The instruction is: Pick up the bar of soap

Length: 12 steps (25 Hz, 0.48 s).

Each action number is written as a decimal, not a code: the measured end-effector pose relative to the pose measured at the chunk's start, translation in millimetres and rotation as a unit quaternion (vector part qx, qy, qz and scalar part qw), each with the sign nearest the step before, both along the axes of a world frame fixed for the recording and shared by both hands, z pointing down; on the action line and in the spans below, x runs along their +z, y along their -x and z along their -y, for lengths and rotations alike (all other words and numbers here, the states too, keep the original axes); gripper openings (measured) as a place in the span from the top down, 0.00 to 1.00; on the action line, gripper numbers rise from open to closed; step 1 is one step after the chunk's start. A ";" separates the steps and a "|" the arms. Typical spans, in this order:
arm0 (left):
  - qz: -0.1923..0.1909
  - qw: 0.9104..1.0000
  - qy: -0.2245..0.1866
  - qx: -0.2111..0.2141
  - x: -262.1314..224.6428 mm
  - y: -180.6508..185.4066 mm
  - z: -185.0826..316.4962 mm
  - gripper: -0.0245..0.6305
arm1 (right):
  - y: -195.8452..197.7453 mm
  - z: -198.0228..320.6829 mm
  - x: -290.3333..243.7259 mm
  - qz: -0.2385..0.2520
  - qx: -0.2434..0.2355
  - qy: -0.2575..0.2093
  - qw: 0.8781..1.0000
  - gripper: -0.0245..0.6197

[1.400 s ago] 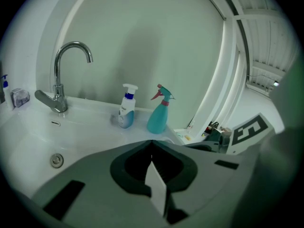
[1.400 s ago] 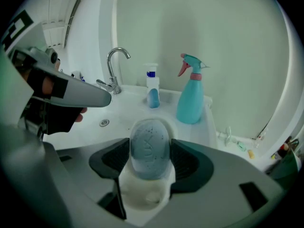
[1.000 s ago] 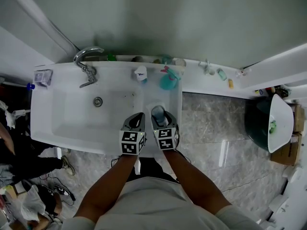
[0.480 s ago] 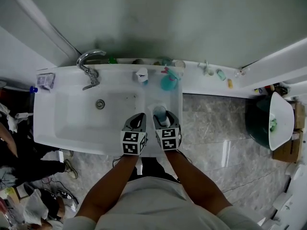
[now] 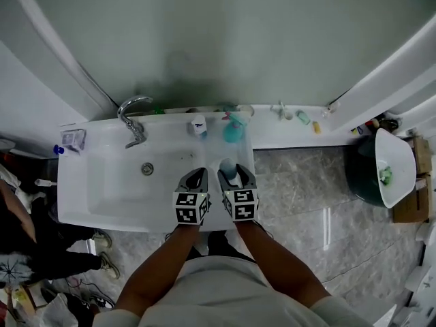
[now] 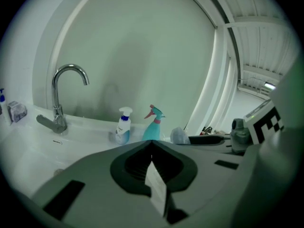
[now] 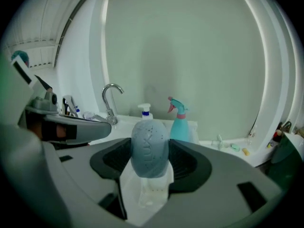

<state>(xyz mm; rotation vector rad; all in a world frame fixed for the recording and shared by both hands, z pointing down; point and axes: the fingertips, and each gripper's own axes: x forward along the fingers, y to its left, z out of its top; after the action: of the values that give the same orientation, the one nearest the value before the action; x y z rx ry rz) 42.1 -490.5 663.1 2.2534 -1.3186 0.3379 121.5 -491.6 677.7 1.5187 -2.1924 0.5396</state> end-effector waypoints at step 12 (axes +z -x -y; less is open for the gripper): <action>-0.008 0.997 -0.059 0.043 -70.1 25.0 -12.3 0.95 | 31.7 -26.1 -83.9 0.019 0.036 -0.067 0.997 0.55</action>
<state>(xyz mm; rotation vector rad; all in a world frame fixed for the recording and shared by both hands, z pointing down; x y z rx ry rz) 17.1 -478.2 593.0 2.4103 -1.2670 0.2769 89.8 -465.6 593.8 1.6759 -2.2504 0.4554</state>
